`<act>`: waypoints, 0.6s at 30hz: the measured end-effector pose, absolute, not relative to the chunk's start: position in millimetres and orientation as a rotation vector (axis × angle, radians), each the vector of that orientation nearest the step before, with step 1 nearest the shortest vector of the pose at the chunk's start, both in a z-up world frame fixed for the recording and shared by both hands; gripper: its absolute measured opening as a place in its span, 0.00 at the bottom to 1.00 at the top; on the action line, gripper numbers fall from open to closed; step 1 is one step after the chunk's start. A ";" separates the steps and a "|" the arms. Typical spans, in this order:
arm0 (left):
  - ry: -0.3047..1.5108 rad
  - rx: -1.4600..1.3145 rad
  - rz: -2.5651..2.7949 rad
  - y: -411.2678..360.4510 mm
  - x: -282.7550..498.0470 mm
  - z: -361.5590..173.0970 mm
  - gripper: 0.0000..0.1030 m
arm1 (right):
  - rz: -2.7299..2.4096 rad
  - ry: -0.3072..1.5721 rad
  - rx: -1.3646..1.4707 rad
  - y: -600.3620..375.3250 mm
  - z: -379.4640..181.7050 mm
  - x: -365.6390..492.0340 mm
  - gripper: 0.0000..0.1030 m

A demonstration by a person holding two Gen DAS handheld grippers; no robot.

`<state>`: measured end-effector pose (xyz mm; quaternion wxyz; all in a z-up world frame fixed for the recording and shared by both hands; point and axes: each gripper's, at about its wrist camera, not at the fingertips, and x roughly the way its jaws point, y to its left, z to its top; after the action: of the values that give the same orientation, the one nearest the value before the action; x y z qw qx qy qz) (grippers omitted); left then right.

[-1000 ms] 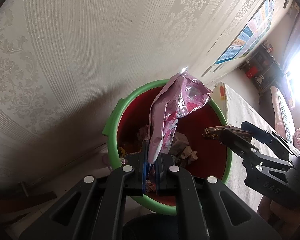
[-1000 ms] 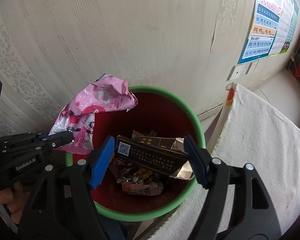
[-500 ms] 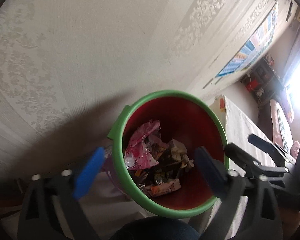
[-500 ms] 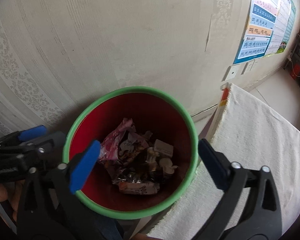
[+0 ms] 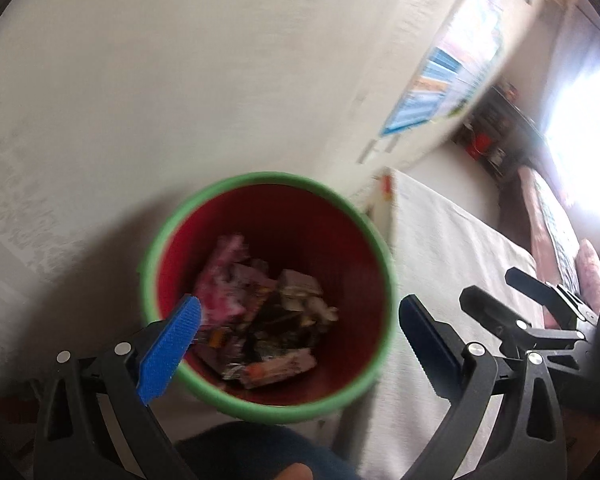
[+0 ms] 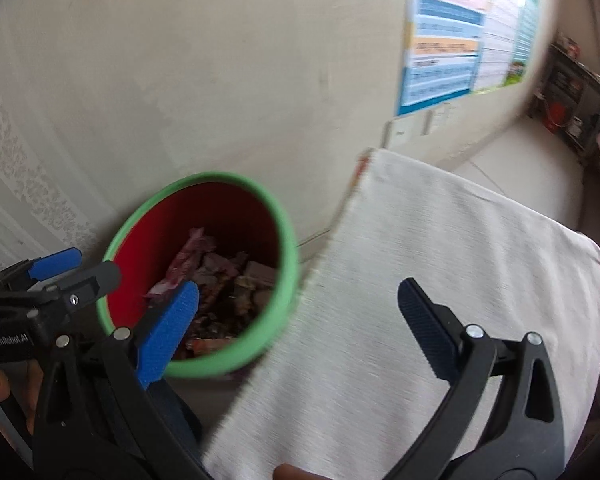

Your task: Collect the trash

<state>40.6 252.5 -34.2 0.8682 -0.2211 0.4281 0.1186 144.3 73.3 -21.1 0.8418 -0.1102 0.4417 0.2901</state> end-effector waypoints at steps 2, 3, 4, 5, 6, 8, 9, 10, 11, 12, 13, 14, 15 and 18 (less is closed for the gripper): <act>0.894 -0.432 0.209 231.7 47.5 -29.8 0.92 | 0.579 0.925 -0.215 50.2 -17.1 144.6 0.95; 0.888 -0.412 0.191 217.7 52.2 -26.5 0.92 | 0.560 0.920 -0.202 35.2 -15.1 144.7 0.95; 0.883 -0.405 0.179 209.3 54.7 -24.5 0.92 | 0.542 0.916 -0.196 23.7 -14.1 144.5 0.95; 0.880 -0.400 0.168 201.6 57.1 -22.6 0.92 | 0.516 0.913 -0.189 8.6 -12.8 144.3 0.95; 0.876 -0.394 0.152 189.1 61.4 -20.3 0.92 | 0.498 0.911 -0.181 -2.6 -12.3 144.3 0.95; 0.878 -0.378 0.128 172.3 67.3 -17.4 0.92 | 0.454 0.902 -0.163 -28.9 -10.7 143.2 0.95; 0.880 -0.365 0.112 161.7 70.8 -16.8 0.92 | 0.437 0.897 -0.158 -39.7 -11.1 142.7 0.95; 0.880 -0.356 0.093 150.6 73.6 -16.1 0.92 | 0.421 0.895 -0.154 -50.0 -10.9 142.6 0.95; 0.877 -0.348 0.075 139.4 75.6 -15.4 0.92 | 0.407 0.895 -0.147 -60.8 -11.2 141.9 0.95; 0.876 -0.342 0.063 132.0 76.5 -14.7 0.92 | 0.389 0.893 -0.136 -73.6 -11.6 140.8 0.95; 0.874 -0.330 0.047 120.9 78.2 -14.0 0.92 | 0.373 0.889 -0.127 -83.3 -11.6 139.7 0.95; 0.872 -0.320 0.035 112.1 79.6 -13.7 0.92 | 0.354 0.884 -0.119 -92.9 -11.7 137.9 0.95; 0.872 -0.304 0.020 101.5 80.6 -13.4 0.92 | 0.332 0.876 -0.109 -104.1 -10.9 135.3 0.95; 0.823 -0.230 0.003 70.4 79.4 -11.1 0.92 | 0.273 0.836 -0.087 -131.6 -6.8 126.8 0.95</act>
<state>79.4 70.4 -11.1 0.9101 -0.1115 0.3992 0.0016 126.8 -131.6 -6.8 0.9040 -0.0422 0.4045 0.1319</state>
